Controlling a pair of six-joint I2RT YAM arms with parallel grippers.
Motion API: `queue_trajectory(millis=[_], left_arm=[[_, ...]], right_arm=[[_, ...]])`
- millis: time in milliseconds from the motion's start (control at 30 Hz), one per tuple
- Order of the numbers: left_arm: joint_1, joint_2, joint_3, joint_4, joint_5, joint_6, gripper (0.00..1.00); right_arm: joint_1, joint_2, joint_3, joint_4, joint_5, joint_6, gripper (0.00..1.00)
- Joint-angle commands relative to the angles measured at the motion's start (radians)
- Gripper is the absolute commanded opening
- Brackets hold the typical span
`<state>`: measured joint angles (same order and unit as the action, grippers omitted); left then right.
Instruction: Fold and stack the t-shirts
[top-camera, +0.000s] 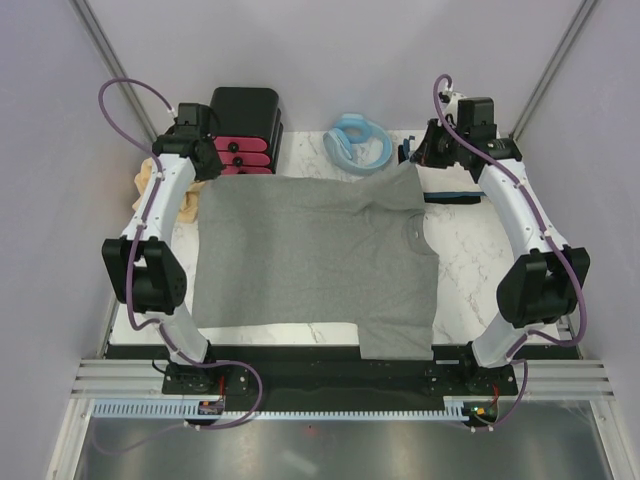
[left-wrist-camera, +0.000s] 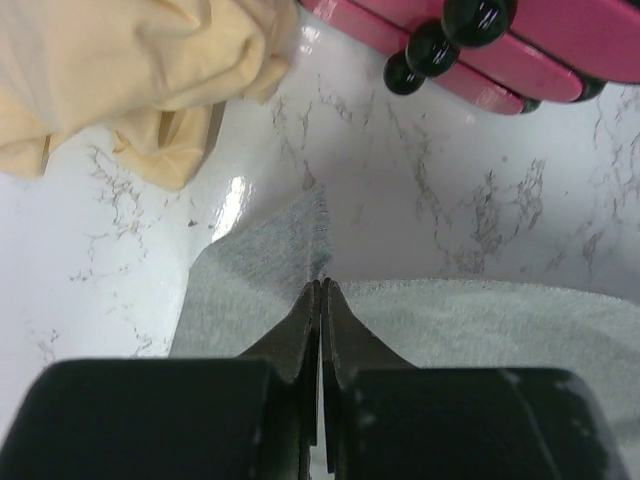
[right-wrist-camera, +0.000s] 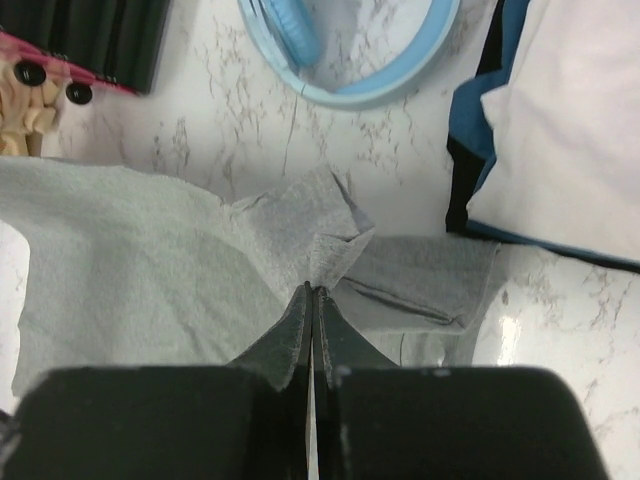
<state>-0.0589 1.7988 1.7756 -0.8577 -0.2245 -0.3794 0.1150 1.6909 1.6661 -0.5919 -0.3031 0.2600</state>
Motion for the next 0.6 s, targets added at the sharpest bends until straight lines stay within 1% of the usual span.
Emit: queue_trajectory(millis=[0, 267, 467, 567], left_arm=[[-0.002, -0.099, -0.102, 0.014, 0.031, 0.031, 0.02], [-0.019, -0.199, -0.295, 0.014, 0.07, 0.039, 0.02], [-0.032, -0.268, -0.415, 0.016, 0.034, 0.034, 0.02], [-0.032, -0.282, -0.449, 0.013, 0.022, 0.024, 0.02]], right_arm=[[0.026, -0.092, -0.052, -0.054, -0.028, -0.018, 0.0], [0.078, -0.192, -0.189, -0.12, -0.034, -0.019, 0.0], [0.107, -0.276, -0.304, -0.158, -0.041, 0.002, 0.0], [0.124, -0.307, -0.376, -0.181, -0.022, 0.013, 0.0]])
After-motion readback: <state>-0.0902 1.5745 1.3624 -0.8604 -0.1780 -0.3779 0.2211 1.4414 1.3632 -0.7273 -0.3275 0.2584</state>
